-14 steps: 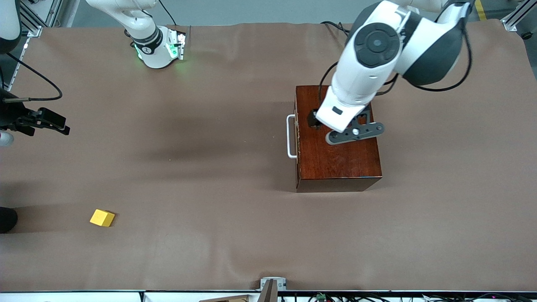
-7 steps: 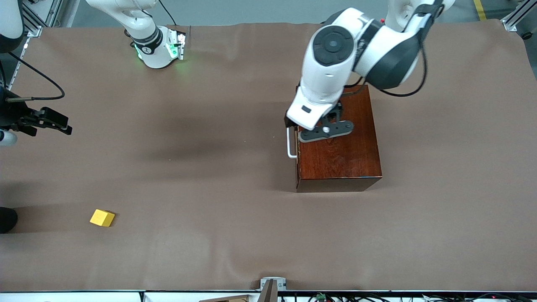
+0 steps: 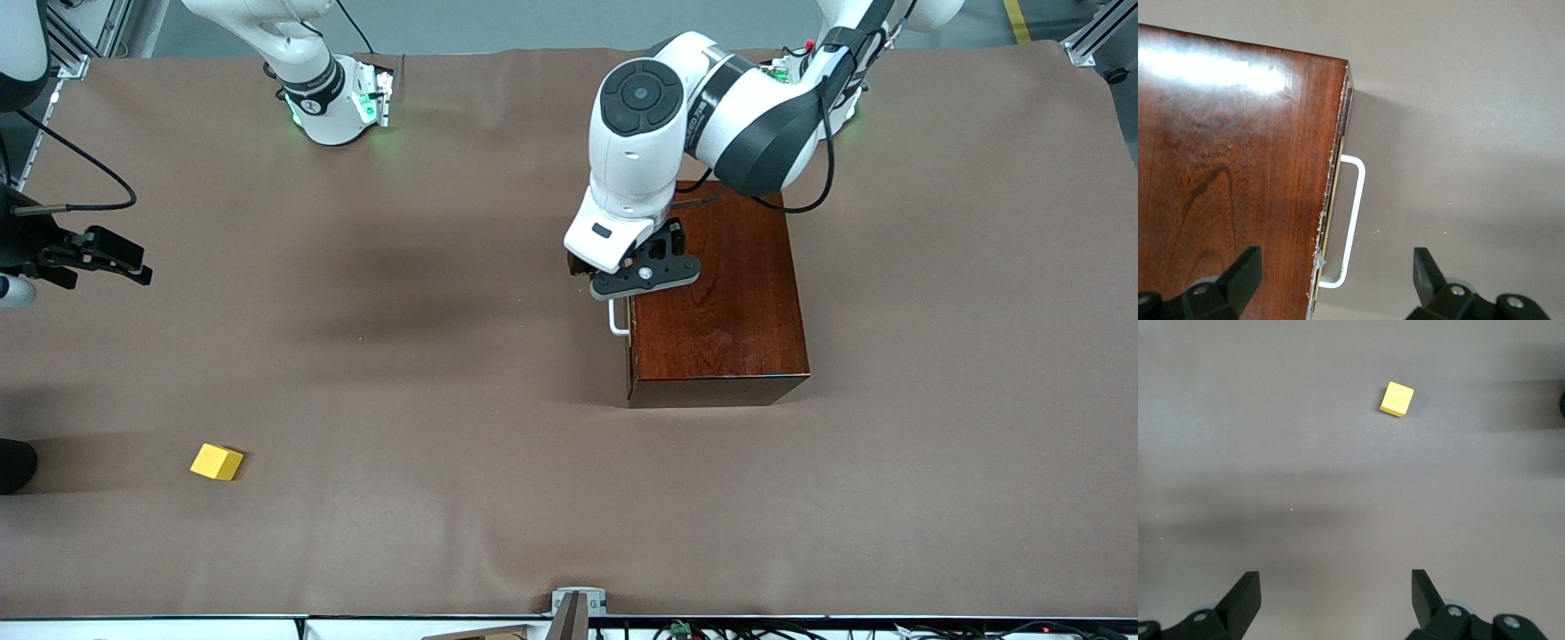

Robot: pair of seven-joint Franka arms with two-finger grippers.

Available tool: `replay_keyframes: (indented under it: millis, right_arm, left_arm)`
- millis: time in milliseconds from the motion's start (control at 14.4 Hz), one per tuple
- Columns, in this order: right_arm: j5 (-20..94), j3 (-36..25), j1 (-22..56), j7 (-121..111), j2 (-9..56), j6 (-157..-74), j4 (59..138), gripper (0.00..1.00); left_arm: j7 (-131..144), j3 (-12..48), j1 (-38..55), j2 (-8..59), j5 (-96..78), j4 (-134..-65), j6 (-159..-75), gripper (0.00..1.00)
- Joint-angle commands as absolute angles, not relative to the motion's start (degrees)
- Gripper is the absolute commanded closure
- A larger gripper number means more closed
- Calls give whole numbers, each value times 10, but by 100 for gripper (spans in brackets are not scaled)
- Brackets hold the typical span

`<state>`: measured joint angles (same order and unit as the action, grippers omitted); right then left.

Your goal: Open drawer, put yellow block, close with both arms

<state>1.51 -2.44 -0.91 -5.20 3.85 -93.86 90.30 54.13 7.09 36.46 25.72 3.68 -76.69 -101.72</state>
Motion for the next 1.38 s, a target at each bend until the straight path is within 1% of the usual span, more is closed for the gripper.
replay_keyframes:
  millis: [0,554,692,900,1038,1315]
  right_arm:
    - [1,-25,-11,-58,26,-933,902,0]
    - [1,-25,-10,-59,27,-933,901,0]
    - [1,-25,-10,-59,27,-933,900,0]
    - [2,-25,-11,-59,28,-933,900,0]
    - [2,-25,-11,-58,28,-933,900,0]
    - [2,-25,-11,-59,28,-932,900,0]
  left_arm:
    - [550,63,374,265,49,-751,-1017,0]
    - [550,63,374,266,49,-751,-1019,0]
    - [550,63,380,273,49,-750,-1032,0]
    - [567,57,396,306,49,-723,-1064,0]
    - [569,48,418,324,51,-717,-1080,0]
    - [563,44,459,357,140,-722,-1071,0]
